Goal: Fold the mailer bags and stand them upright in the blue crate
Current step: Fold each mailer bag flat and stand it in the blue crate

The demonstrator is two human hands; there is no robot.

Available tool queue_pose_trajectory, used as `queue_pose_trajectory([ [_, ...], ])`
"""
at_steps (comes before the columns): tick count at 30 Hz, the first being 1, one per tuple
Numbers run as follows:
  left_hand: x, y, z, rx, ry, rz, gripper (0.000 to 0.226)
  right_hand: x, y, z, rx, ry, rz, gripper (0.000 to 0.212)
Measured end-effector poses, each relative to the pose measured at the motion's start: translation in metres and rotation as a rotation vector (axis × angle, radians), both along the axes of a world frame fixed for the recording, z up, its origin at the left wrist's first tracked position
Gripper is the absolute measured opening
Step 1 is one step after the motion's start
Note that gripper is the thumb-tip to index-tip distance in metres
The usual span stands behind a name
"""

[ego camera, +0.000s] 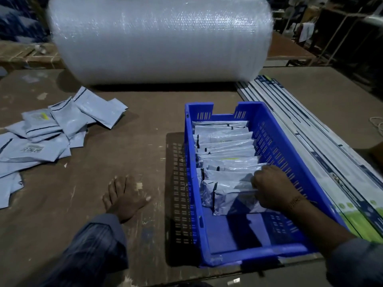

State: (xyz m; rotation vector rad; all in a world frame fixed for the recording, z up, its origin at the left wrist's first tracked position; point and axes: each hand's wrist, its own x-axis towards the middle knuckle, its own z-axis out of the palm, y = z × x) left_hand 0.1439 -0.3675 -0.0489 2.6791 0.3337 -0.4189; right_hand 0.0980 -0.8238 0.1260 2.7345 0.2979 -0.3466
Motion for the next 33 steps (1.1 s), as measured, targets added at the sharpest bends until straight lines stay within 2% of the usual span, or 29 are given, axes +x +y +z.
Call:
queue_pose_trajectory([
  [3,0.001,0.001,-0.004,0.011,-0.02,0.005,0.138,0.006,-0.007,-0.008,0.031,-0.073,0.055,0.027],
  [7,0.0,0.001,-0.001,-0.002,0.005,-0.003,0.134,0.01,-0.006,-0.012,0.052,-0.11,0.095,0.028],
  [13,-0.008,-0.006,0.014,-0.015,0.025,-0.015,0.125,0.008,0.0,-0.012,0.065,-0.079,0.012,0.033],
  [22,-0.01,-0.005,0.016,0.001,0.024,-0.031,0.125,0.006,-0.001,-0.011,0.05,-0.105,-0.098,0.044],
  [26,-0.014,-0.005,0.02,-0.013,0.021,-0.038,0.124,0.001,0.012,0.006,0.053,-0.099,-0.129,0.055],
  [30,-0.015,-0.002,0.02,-0.038,-0.015,-0.052,0.119,-0.007,0.048,0.034,0.16,-0.207,-0.163,0.056],
  [33,-0.025,0.021,0.009,0.013,-0.162,-0.114,0.101,-0.01,0.089,0.055,0.34,-0.313,-0.142,0.048],
])
